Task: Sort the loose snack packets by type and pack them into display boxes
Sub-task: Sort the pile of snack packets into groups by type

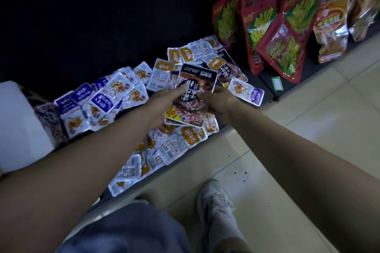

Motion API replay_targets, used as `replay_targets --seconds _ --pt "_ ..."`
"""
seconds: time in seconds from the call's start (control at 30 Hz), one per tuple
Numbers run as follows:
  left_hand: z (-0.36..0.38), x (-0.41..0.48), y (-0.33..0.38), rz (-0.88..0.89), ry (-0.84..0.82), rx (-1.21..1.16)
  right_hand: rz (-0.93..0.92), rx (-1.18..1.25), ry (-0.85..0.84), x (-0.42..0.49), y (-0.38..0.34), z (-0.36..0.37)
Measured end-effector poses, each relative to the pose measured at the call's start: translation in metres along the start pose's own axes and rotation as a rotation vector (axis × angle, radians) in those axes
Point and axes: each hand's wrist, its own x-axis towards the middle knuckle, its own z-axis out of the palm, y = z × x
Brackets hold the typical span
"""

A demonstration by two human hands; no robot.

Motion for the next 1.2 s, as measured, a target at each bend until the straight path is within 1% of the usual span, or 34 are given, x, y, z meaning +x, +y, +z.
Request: replay_targets --seconds 0.07,0.1,0.2,0.3,0.37,0.43,0.47,0.53,0.6,0.73,0.83,0.9,0.93,0.97,1.03,1.07,1.13,1.17,1.2 --pt "-0.006 -0.012 -0.002 0.083 0.062 0.081 -0.006 -0.035 -0.003 -0.012 -0.008 0.016" --pt "-0.011 -0.019 -0.002 0.104 0.085 0.076 -0.009 -0.051 -0.002 -0.017 -0.013 0.023" --pt "-0.035 -0.038 -0.004 0.090 0.030 0.025 0.017 -0.093 -0.005 -0.032 -0.027 0.040" --pt "-0.064 -0.068 -0.007 0.052 -0.030 -0.007 0.021 -0.085 -0.002 -0.043 -0.041 0.057" --pt "-0.093 -0.084 -0.017 0.027 -0.027 0.010 0.044 -0.089 -0.099 -0.054 -0.047 0.075" --pt "-0.124 -0.098 -0.031 -0.012 -0.008 0.071 0.084 -0.221 -0.230 -0.068 -0.046 0.099" --pt "-0.138 -0.108 -0.040 -0.027 -0.003 0.092 0.102 -0.312 -0.264 -0.073 -0.043 0.112" --pt "-0.164 -0.124 -0.061 -0.062 0.027 0.134 0.115 -0.435 -0.266 -0.082 -0.035 0.137" --pt "-0.192 -0.138 -0.086 -0.064 0.109 0.196 0.128 -0.457 -0.286 -0.091 -0.020 0.166" --pt "-0.239 -0.166 -0.132 0.024 0.413 0.534 0.156 -0.441 -0.336 -0.106 0.012 0.218" --pt "-0.263 -0.184 -0.161 0.166 0.654 0.696 0.190 -0.407 -0.342 -0.116 0.030 0.249" --pt "-0.276 -0.194 -0.177 0.262 0.754 0.749 0.229 -0.345 -0.352 -0.123 0.040 0.271" --pt "-0.281 -0.199 -0.184 0.316 0.754 0.764 0.249 -0.311 -0.363 -0.126 0.046 0.282" --pt "-0.285 -0.205 -0.191 0.377 0.719 0.785 0.265 -0.293 -0.376 -0.129 0.053 0.292" --pt "-0.290 -0.213 -0.203 0.448 0.550 0.852 0.275 -0.286 -0.402 -0.135 0.064 0.310" --pt "-0.291 -0.215 -0.208 0.439 0.438 0.916 0.278 -0.279 -0.416 -0.136 0.070 0.319" --pt "-0.292 -0.210 -0.218 0.330 0.262 1.070 0.285 -0.299 -0.453 -0.134 0.082 0.334" --pt "-0.292 -0.206 -0.222 0.267 0.237 1.136 0.277 -0.337 -0.459 -0.132 0.086 0.340" --pt "-0.291 -0.202 -0.224 0.214 0.246 1.181 0.257 -0.392 -0.455 -0.129 0.091 0.344"
